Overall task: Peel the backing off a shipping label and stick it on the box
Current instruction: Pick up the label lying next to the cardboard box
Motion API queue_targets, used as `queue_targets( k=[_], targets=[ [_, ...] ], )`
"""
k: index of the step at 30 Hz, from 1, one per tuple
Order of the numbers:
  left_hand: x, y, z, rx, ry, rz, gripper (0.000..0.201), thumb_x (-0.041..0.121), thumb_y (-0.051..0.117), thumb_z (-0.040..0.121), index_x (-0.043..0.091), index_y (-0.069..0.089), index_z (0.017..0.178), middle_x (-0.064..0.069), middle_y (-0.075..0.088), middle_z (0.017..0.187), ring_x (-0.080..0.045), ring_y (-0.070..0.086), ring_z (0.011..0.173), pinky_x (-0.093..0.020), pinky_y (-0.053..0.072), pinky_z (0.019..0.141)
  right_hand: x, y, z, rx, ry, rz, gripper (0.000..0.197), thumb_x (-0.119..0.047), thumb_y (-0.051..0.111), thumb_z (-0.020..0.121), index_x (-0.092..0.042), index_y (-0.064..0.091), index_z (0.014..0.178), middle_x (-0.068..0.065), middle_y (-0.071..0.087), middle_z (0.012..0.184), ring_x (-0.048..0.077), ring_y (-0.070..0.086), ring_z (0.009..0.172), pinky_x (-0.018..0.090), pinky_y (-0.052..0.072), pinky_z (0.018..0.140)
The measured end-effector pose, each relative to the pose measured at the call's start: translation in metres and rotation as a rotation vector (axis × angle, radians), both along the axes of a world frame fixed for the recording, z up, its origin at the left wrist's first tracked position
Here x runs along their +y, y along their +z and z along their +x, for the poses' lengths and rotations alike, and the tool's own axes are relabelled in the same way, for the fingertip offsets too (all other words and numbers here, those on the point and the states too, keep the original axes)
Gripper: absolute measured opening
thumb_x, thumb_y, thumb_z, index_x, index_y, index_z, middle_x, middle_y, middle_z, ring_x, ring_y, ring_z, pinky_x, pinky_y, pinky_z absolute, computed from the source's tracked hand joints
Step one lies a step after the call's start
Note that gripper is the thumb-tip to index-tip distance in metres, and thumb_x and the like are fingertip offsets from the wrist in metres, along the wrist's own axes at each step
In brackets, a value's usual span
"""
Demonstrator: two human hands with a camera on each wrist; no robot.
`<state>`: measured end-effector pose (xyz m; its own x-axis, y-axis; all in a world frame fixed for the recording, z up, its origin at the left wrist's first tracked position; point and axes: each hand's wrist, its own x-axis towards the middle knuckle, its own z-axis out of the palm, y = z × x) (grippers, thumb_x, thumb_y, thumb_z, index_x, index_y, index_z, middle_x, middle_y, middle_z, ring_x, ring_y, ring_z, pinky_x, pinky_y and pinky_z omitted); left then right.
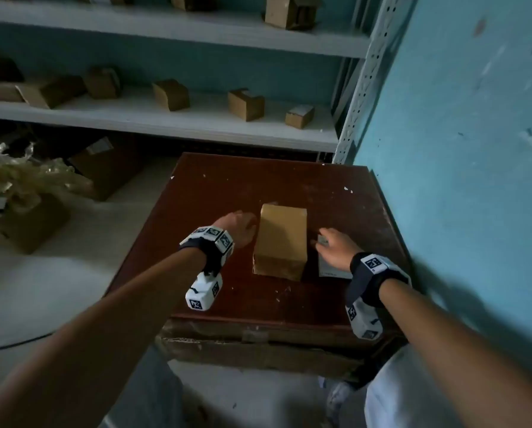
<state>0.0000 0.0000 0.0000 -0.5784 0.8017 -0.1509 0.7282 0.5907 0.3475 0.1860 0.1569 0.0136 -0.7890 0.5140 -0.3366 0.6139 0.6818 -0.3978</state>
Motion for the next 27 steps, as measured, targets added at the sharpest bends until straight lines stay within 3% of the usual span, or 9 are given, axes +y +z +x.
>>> queue_targets(
  k=[5,10,14,19,27],
  targets=[
    [-0.006,0.001,0.017,-0.022,0.043,0.078,0.040,0.021,0.037,0.099,0.019,0.046,0.138,-0.009,0.056,0.129,-0.025,0.057,0.111,-0.031,0.047,0.083,-0.010,-0.004,0.014,0.051,0.010,-0.055,0.055,-0.028,0.040,0.103,-0.007,0.023,0.152,0.009,0.023,0.159,0.022,0.023,0.146,0.032,0.021,0.118],
    [0.003,0.001,0.021,-0.089,0.100,0.231,0.051,0.032,0.039,0.101,0.026,0.028,0.150,-0.011,0.046,0.141,-0.031,0.051,0.124,-0.040,0.044,0.098,-0.008,-0.007,0.015,0.205,-0.064,-0.144,0.048,-0.030,0.031,0.106,-0.013,0.029,0.151,0.007,0.031,0.156,0.022,0.032,0.143,0.031,0.028,0.113],
    [0.015,-0.006,0.026,-0.104,0.042,0.303,0.047,0.034,0.042,0.100,0.037,0.033,0.146,-0.007,0.047,0.135,-0.030,0.054,0.118,-0.034,0.047,0.087,-0.008,-0.010,0.008,0.322,-0.120,-0.235,0.051,-0.042,0.031,0.104,-0.019,0.032,0.149,0.005,0.038,0.153,0.021,0.037,0.140,0.029,0.031,0.107],
    [0.021,-0.023,0.026,-0.094,0.076,0.402,0.042,0.035,0.041,0.101,0.032,0.037,0.143,-0.007,0.046,0.135,-0.031,0.055,0.113,-0.029,0.047,0.080,-0.004,-0.016,-0.002,0.319,-0.055,-0.149,0.059,-0.047,0.042,0.100,-0.017,0.032,0.150,0.006,0.042,0.150,0.022,0.041,0.136,0.028,0.035,0.099],
    [0.029,-0.030,0.025,-0.027,0.092,0.371,0.045,0.040,0.038,0.101,0.032,0.033,0.144,-0.004,0.044,0.131,-0.032,0.059,0.104,-0.036,0.054,0.081,0.005,-0.025,-0.015,0.304,0.004,0.001,0.055,-0.045,0.038,0.102,-0.013,0.035,0.147,0.013,0.049,0.143,0.030,0.050,0.128,0.042,0.043,0.103]
  ],
)
